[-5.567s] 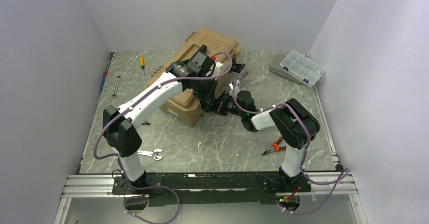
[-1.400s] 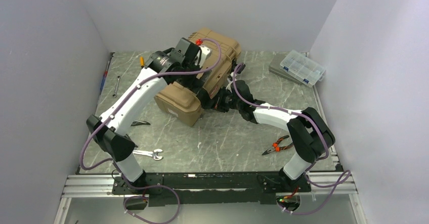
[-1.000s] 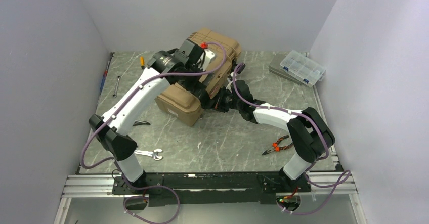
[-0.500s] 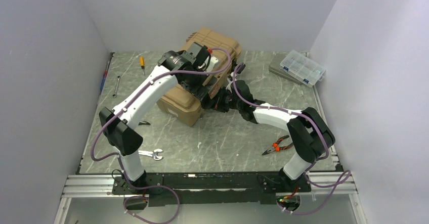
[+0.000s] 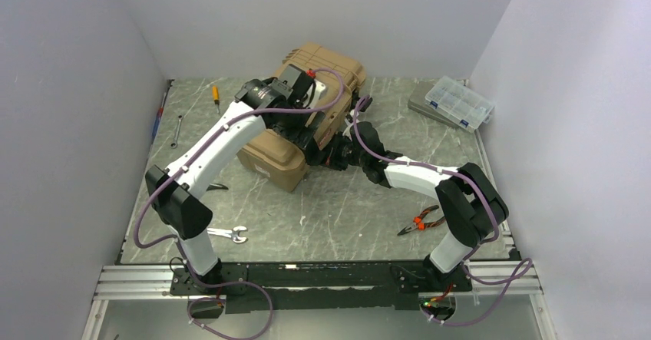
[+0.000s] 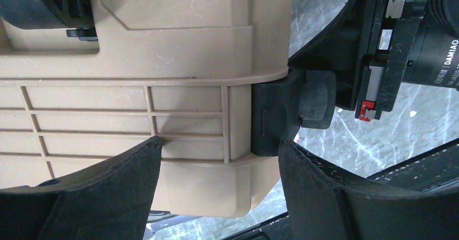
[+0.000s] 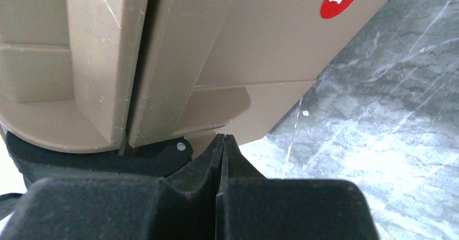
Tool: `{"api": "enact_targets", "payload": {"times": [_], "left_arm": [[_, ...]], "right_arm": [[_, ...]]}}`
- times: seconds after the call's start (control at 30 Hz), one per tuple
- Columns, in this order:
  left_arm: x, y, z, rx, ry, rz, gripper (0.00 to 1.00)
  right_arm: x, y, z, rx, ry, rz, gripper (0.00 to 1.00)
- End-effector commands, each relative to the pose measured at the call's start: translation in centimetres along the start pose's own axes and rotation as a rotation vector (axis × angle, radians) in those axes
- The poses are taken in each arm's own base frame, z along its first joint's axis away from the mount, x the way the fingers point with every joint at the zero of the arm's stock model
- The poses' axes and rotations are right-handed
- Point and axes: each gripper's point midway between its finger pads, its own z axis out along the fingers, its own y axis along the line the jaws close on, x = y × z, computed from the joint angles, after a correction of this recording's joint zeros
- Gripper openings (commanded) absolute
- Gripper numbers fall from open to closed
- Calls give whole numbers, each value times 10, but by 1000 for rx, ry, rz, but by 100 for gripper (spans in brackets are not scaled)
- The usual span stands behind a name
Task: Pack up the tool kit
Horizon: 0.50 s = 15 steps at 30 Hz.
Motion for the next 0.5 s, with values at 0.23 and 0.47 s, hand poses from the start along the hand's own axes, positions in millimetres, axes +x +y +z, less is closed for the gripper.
{"api": "enact_targets", "payload": {"times": [0.23,0.47], "left_arm": [[3,-17,38,91,44,-110,82],[10,-13,47,-51,83,-53,82]], "right_arm": [[-37,67,-18,-181,-123,-65,0],[-35,66,-17,-183,-120,-61,0]]}}
